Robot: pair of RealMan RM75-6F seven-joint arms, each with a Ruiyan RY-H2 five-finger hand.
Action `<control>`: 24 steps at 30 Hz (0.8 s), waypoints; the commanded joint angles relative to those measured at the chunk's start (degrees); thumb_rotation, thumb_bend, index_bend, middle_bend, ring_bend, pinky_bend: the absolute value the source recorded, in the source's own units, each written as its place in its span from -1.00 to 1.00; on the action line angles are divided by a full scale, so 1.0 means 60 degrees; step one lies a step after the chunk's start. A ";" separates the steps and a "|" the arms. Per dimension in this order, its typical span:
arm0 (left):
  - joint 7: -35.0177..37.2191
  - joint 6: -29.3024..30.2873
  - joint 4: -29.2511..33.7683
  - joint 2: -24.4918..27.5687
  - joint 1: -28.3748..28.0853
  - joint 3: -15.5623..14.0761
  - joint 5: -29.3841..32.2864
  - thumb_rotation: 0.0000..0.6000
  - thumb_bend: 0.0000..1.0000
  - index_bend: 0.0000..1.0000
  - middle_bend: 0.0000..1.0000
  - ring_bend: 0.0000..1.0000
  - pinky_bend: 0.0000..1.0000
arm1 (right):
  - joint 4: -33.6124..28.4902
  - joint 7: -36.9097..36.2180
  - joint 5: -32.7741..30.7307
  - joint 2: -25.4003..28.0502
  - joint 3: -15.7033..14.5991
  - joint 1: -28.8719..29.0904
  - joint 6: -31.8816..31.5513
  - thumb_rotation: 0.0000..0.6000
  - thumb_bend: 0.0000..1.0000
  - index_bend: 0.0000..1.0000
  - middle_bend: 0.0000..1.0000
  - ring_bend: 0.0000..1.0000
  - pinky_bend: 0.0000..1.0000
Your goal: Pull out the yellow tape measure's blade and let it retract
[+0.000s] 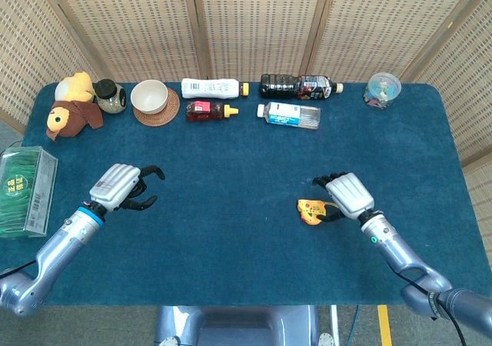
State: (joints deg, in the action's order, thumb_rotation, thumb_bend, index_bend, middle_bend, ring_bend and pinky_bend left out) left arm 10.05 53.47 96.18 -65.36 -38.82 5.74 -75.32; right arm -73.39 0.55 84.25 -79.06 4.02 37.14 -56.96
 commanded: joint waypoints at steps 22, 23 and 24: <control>-0.2639 0.4827 0.0903 -0.0048 0.3438 -0.1014 0.0570 1.00 -0.33 0.26 0.48 0.29 0.39 | -0.2150 0.1339 -0.1634 0.1546 0.0013 -0.3134 -0.3445 0.38 -0.54 0.25 0.37 0.32 0.27; -0.2642 0.5097 0.0794 -0.0102 0.3602 -0.1055 0.0385 1.00 -0.33 0.27 0.48 0.29 0.39 | -0.2246 0.1326 -0.1677 0.1603 -0.0029 -0.3272 -0.3529 0.38 -0.54 0.25 0.37 0.32 0.26; -0.2654 0.5248 0.0722 -0.0143 0.3693 -0.1086 0.0251 1.00 -0.33 0.27 0.48 0.29 0.39 | -0.2310 0.1285 -0.1708 0.1629 -0.0050 -0.3372 -0.3598 0.38 -0.54 0.25 0.37 0.32 0.26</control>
State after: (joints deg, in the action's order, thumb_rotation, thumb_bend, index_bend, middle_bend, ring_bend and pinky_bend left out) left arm -5.58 82.47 101.80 -65.21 -18.73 0.01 -71.75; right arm -86.39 8.29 74.52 -69.90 4.15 17.91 -77.71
